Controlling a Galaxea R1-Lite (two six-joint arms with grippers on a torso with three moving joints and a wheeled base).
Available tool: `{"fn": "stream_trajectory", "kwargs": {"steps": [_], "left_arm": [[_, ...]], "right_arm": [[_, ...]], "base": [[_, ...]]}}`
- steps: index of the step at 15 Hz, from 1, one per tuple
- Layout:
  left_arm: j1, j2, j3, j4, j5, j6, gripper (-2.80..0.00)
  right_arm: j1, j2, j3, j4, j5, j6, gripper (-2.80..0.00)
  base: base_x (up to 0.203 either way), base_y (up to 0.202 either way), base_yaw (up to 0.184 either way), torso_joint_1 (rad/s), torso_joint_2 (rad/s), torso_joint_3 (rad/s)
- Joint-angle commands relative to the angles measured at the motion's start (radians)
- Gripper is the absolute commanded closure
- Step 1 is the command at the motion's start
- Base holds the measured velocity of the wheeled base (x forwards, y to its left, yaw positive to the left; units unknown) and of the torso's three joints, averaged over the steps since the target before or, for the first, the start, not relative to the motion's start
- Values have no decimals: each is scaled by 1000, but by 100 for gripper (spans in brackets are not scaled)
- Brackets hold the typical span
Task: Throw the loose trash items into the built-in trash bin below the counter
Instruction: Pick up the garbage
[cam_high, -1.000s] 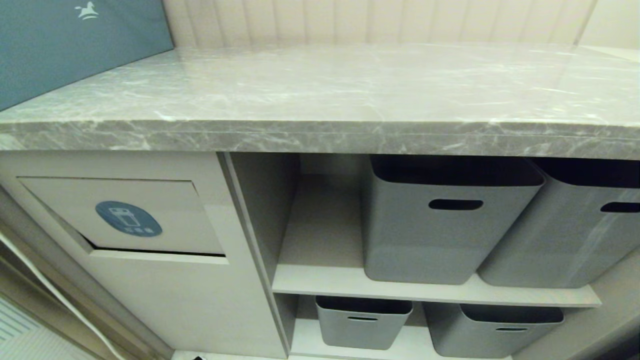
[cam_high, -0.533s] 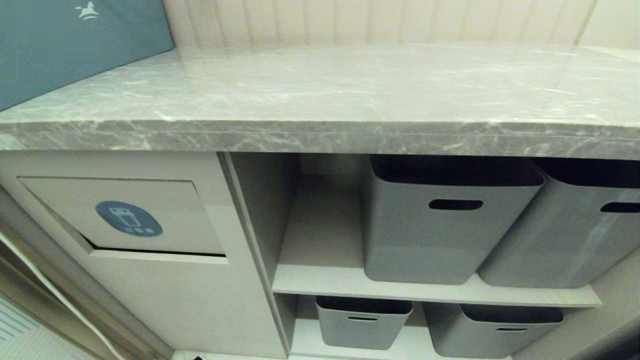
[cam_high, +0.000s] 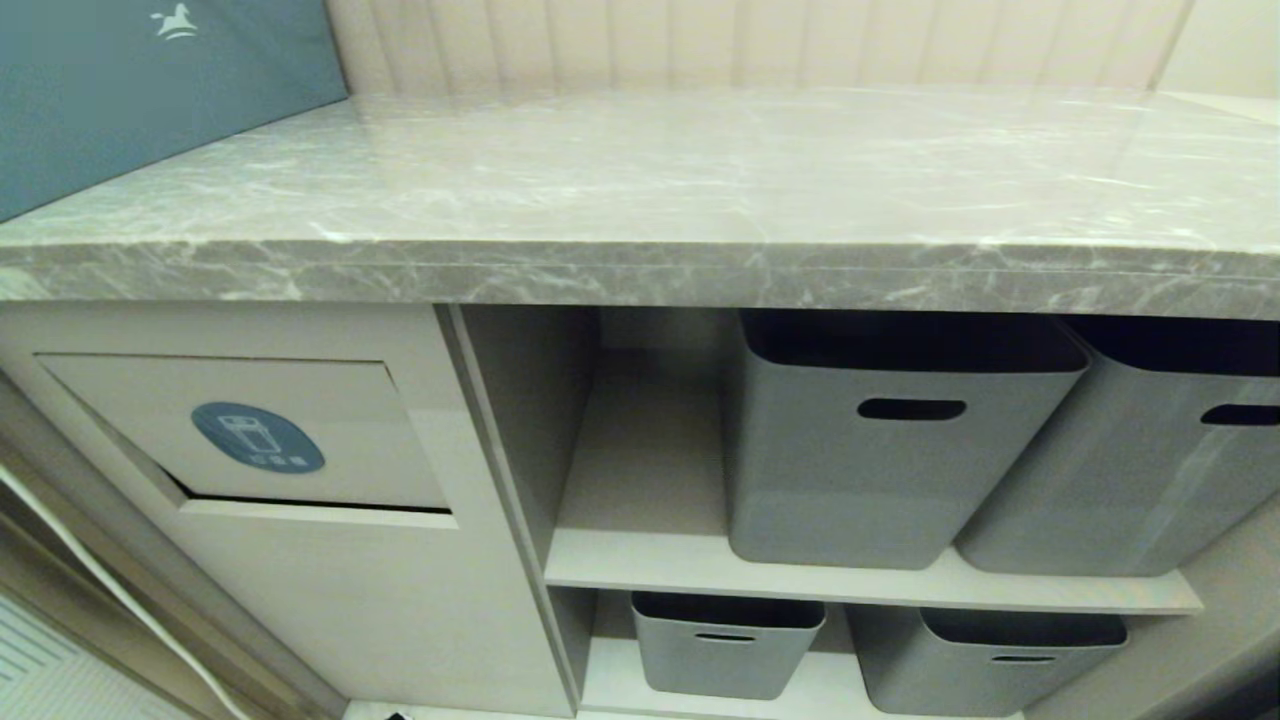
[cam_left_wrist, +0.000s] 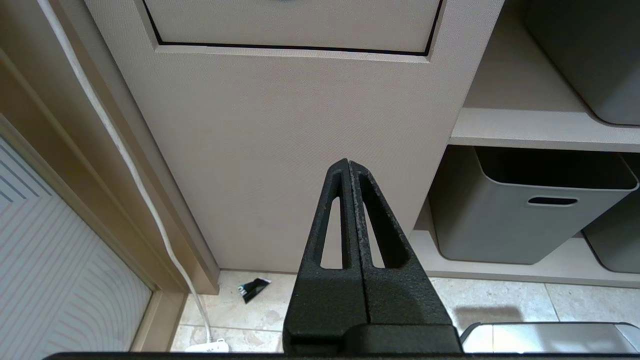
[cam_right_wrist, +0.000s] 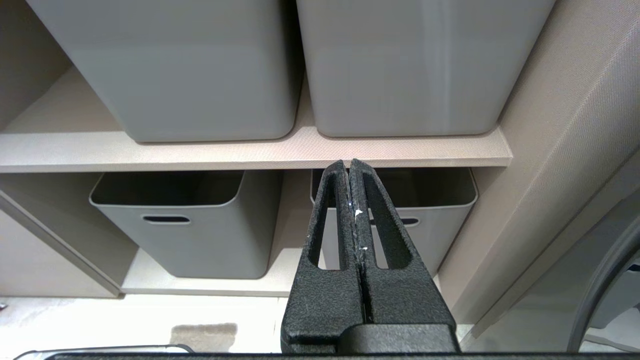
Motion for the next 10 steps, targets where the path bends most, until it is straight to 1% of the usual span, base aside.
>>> {"fn": "stream_trajectory", "kwargs": {"steps": [1,2,3,10], "left_arm": [[0,1,3,-1,0,-1,0],[0,1,2,0,0,-1,0],[0,1,3,0,0,-3,0],[0,1,3,0,0,-7,0]], "right_arm": [[0,1,2,0,1,0,0],[0,1,2,0,-1,0,0],[0,1,2,0,0,0,0],[0,1,2,0,-1,0,0]], "base": [[0,0,0,0,0,0],[-66,0,8,2,-2,-4],[-149,0,1,11,-2,7],[-191,0,2,0,2,4]]}}
